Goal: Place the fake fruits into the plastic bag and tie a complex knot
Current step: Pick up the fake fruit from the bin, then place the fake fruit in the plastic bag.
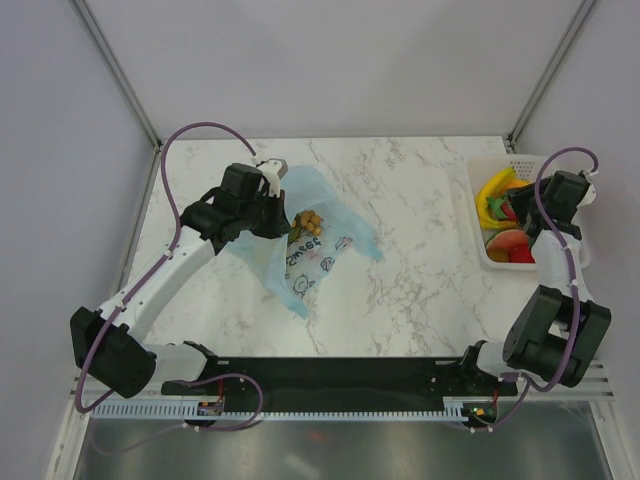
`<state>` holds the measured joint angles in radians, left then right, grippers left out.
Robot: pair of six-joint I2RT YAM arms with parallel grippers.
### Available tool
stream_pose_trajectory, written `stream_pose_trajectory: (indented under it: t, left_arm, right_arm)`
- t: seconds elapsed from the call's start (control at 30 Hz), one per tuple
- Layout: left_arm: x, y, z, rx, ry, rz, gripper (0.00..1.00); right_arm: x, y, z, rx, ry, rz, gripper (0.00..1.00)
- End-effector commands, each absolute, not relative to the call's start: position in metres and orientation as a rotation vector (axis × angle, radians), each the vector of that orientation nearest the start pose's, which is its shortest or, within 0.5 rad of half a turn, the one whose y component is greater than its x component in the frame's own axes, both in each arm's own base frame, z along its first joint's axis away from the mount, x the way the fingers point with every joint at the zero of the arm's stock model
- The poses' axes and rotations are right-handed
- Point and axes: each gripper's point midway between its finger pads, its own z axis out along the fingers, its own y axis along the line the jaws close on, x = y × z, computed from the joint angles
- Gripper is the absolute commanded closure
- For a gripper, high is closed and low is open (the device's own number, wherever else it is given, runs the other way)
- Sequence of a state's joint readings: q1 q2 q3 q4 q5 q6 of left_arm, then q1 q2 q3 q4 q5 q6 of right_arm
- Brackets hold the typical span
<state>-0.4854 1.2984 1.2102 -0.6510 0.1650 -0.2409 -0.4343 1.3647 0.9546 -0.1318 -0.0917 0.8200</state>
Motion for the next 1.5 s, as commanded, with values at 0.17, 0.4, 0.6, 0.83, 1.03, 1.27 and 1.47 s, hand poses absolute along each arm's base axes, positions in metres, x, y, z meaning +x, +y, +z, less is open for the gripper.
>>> stream_pose_trajectory:
  t: [0.17, 0.4, 0.6, 0.83, 1.03, 1.27, 1.47]
  left_arm:
    - [0.297, -0.2, 0.224, 0.42, 2.266, -0.566, 0.98]
    - [0.298, -0.2, 0.225, 0.419, 2.265, -0.564, 0.98]
    - [0.297, -0.2, 0.223, 0.42, 2.269, -0.565, 0.98]
    - [0.297, -0.201, 0.225, 0.423, 2.264, -0.567, 0.98]
    - [0.298, -0.199, 0.224, 0.418, 2.264, -0.557, 0.98]
    - [0.302, -0.191, 0.222, 0.372, 2.277, -0.503, 0.98]
    - [0.303, -0.188, 0.224, 0.345, 2.273, -0.485, 0.98]
  right_arm:
    - [0.413, -0.143, 0.256, 0.917, 1.664, 0.222, 0.86]
    - [0.424, -0.098, 0.293, 0.742, 1.676, 0.424, 0.86]
    - [0.421, 0.006, 0.302, 0.453, 1.789, 0.603, 0.89]
    - [0.37, 0.148, 0.277, -0.019, 1.96, 0.847, 0.91]
    - [0.295, 0.244, 0.235, -0.452, 2.05, 0.988, 0.91]
    - [0.21, 0.3, 0.199, -0.876, 2.037, 1.101, 0.92]
    - [0.192, 0.326, 0.18, -1.018, 2.043, 1.18, 0.94]
